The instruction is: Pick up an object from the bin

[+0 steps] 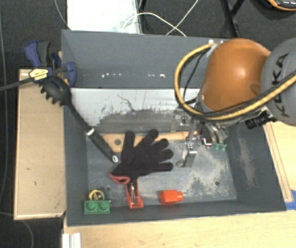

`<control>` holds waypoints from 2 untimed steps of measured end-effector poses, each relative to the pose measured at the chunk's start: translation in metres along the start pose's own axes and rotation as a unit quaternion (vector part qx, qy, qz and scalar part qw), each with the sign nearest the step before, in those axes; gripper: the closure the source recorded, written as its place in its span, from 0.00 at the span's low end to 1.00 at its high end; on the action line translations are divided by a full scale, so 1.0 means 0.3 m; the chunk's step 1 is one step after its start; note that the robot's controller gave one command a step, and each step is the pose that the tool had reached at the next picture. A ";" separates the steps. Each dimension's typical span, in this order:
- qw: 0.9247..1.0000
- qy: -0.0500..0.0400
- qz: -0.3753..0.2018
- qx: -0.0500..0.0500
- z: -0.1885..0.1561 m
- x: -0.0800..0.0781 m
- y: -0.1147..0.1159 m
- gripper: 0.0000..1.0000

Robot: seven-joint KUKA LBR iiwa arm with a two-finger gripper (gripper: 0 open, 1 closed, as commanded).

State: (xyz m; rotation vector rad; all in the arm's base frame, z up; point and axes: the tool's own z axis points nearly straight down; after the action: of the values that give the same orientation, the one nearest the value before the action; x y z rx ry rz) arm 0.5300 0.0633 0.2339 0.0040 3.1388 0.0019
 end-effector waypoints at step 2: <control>0.994 -0.004 -0.105 0.000 -0.131 -0.021 -0.009 0.00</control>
Offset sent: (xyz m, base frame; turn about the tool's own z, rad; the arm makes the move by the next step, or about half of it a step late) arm 0.0046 -0.0027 0.0373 -0.2125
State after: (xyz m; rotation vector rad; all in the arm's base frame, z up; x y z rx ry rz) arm 0.5361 0.0605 0.2733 -0.3259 3.1134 0.0019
